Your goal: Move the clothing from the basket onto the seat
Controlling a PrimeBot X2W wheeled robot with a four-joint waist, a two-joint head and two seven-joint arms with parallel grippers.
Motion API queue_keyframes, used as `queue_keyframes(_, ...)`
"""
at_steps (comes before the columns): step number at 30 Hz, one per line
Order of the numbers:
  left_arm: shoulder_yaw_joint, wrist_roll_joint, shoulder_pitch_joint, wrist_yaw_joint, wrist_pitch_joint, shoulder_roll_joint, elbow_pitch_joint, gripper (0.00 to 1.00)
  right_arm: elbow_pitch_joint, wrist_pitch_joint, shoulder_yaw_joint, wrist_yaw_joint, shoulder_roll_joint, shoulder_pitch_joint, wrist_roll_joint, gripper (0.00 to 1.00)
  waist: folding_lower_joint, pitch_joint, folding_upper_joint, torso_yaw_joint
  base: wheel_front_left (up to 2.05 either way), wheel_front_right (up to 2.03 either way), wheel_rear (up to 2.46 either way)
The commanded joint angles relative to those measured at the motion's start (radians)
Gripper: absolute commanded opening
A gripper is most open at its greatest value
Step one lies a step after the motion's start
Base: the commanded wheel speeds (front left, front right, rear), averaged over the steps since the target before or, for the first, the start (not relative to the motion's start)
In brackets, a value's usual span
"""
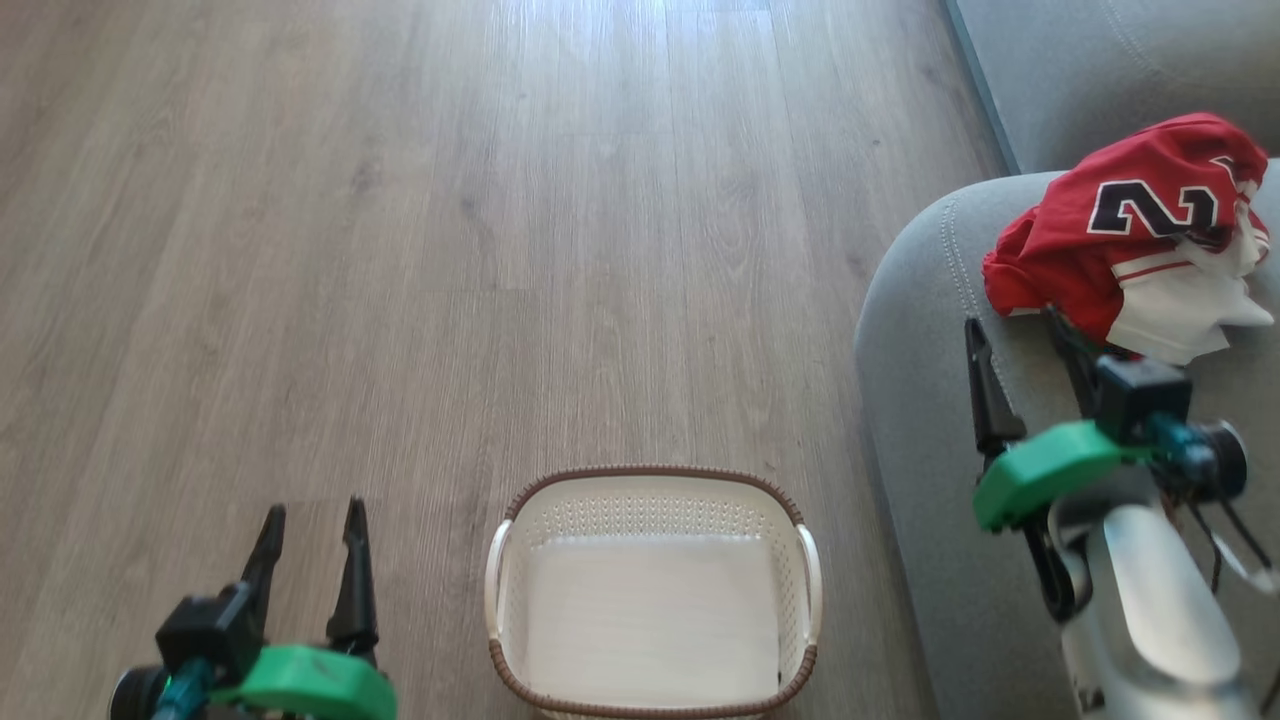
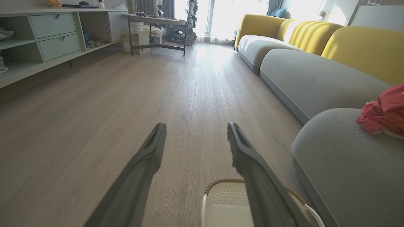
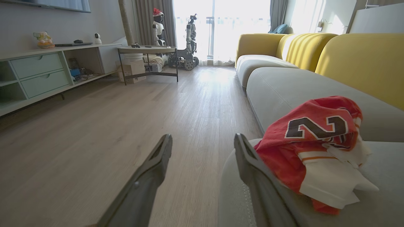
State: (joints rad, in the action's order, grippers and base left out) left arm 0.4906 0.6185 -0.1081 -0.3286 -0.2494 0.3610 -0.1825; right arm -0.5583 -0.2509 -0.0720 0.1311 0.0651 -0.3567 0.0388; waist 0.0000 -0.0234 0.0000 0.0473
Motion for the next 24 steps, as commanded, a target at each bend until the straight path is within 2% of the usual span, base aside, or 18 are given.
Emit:
queue_keyframes(1, -0.052, -0.013, -0.018, -0.011, -0.012, 0.032, 0.039, 1.00, 0.058, 0.000, 0.019, 0.000, -0.008, -0.010, 0.000, 1.00, 0.0000, -0.002, 0.0000, 0.002, 0.00, 0.00, 0.00)
queue_keyframes(11, -0.116, -0.029, 0.096, -0.008, -0.012, 0.022, 0.071, 1.00, 0.267, 0.060, 0.081, 0.000, -0.015, 0.183, 0.107, 1.00, 0.0000, -0.018, 0.0000, 0.012, 0.00, 0.00, 0.00)
queue_keyframes(19, -0.147, -0.008, 0.128, 0.044, -0.012, 0.016, 0.039, 1.00, 0.325, 0.074, 0.105, 0.000, -0.015, 0.268, 0.147, 1.00, 0.0000, -0.031, 0.0000, 0.009, 0.00, 0.00, 0.00)
queue_keyframes(24, -0.159, -0.013, 0.130, 0.050, -0.012, 0.019, 0.015, 1.00, 0.332, 0.068, 0.105, 0.000, -0.015, 0.279, 0.143, 1.00, 0.0000, -0.036, 0.0000, 0.007, 0.00, 0.00, 0.00)
